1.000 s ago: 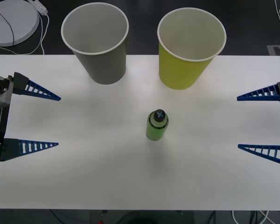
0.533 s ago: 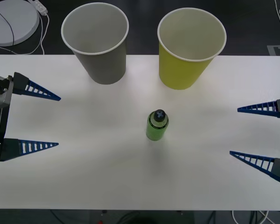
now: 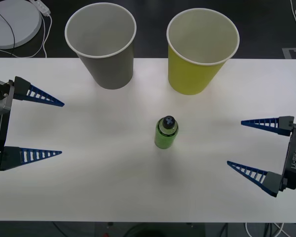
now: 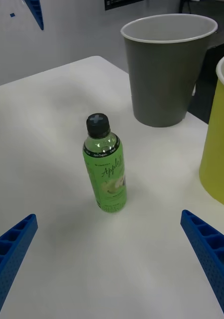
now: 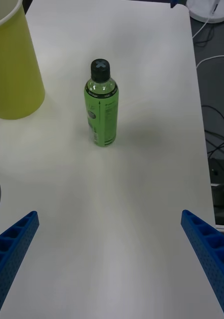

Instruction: Put the can into the green bin and the plastic bottle into the gray bin

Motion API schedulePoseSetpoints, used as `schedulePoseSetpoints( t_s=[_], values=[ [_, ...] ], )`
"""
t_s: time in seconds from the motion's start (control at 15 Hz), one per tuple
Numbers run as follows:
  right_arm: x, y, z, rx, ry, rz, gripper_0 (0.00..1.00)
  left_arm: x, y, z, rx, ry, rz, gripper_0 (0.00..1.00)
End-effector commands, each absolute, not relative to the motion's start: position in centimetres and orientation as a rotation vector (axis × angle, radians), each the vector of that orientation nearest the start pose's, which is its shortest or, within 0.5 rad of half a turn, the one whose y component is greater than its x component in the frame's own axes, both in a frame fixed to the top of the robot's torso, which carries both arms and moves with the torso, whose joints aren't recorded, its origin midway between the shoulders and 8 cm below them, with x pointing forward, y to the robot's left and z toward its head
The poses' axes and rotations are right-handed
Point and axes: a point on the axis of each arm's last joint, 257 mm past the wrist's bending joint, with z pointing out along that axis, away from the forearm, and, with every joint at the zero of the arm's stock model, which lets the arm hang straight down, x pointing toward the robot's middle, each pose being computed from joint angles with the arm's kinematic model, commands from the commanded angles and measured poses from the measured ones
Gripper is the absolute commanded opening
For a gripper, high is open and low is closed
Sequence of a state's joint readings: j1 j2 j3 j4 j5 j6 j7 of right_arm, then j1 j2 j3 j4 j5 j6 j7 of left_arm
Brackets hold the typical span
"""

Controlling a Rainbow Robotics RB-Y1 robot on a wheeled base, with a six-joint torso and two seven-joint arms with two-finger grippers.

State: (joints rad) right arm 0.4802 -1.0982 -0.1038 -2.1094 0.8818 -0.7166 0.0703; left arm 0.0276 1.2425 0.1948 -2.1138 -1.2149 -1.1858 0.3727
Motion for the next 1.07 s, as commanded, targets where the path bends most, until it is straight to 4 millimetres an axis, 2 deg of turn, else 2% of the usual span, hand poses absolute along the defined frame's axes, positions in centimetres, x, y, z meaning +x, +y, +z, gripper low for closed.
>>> schedulePoseSetpoints(
  t_s=[0.07,0.47,0.67,1.07],
  values=[
    [32.8,-21.7,-16.3,-1.108,1.523,0.427,1.0,33.9,21.8,-9.6,1.669,1.559,-0.358,1.0],
    [33.0,-20.5,-19.1,-1.089,1.508,0.398,1.0,33.9,21.8,-9.6,1.669,1.559,-0.358,1.0],
    [33.6,-20.1,-20.7,-1.094,1.483,0.4,1.0,33.9,21.8,-9.6,1.669,1.559,-0.358,1.0],
    [35.0,-18.5,-22.4,-1.095,1.416,0.412,1.0,33.9,21.8,-9.6,1.669,1.559,-0.358,1.0]
  ],
)
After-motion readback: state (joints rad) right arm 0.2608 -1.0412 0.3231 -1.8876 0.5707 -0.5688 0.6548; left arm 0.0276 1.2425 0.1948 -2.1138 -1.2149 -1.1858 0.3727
